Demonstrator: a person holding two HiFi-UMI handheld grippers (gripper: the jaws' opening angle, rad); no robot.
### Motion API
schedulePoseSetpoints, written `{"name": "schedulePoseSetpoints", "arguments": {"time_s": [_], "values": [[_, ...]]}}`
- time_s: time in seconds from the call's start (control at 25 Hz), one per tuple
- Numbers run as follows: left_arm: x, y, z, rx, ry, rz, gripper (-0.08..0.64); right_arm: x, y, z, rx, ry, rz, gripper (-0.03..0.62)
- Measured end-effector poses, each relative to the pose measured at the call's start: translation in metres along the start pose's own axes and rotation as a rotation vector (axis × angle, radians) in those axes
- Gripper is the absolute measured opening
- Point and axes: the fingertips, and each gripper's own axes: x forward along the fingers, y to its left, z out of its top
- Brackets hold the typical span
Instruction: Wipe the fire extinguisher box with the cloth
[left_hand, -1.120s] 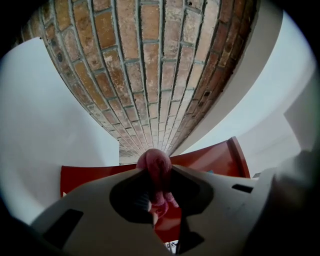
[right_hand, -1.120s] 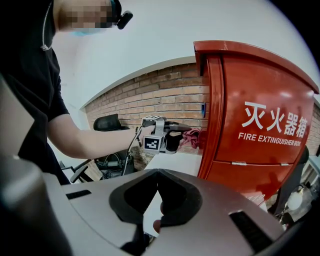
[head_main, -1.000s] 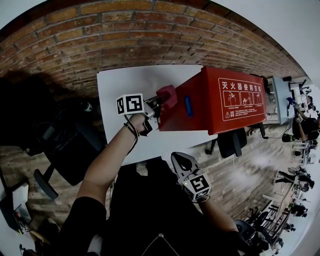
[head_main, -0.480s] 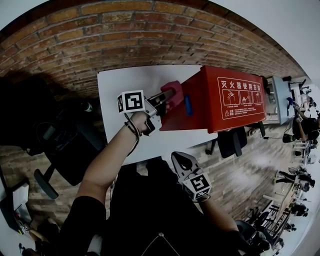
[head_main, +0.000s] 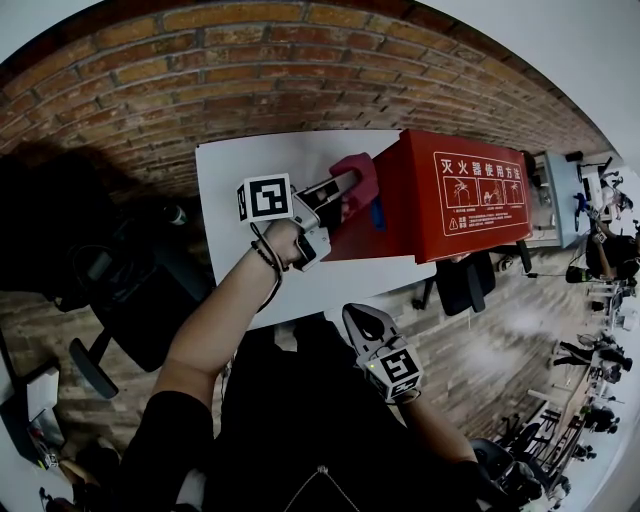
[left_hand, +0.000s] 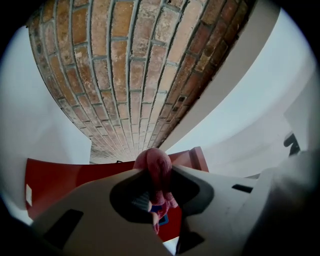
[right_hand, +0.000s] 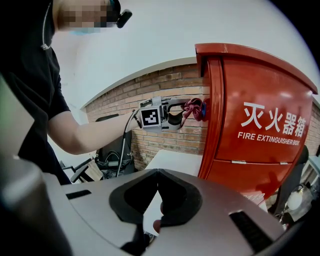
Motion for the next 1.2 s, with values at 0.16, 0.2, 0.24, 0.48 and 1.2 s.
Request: {"name": "schedulePoseSetpoints", "arguments": {"time_s": [0.16,0.2,0.24,0.48,1.2], "values": [[0.004,-0.012,0.003,-0.006,-0.005,-0.028,0.106,-0.001,0.001,-0.001,0.002,-0.001,-0.001,0.018],[0.006,-0.014,0.004,-0.005,-0.006,-0.033,0.106,-0.001,0.002,-0.001,0.002,-0.002,0.000,0.018],[0.007,-0.018,0.005,-0.003,-0.007,-0.040,0.106,-0.001,0.003,-0.001,0.002,-0.002,0.000,0.018],[0.015,-0.041,0.012,0.011,-0.014,-0.089,0.106,-0.003,0.006,-0.002,0.004,-0.006,-0.002,0.018],[0.028,-0.083,0.024,0.080,-0.056,-0.153,0.106,-0.027,0.001,-0.007,0.014,-0.057,-0.045,0.018]]}}
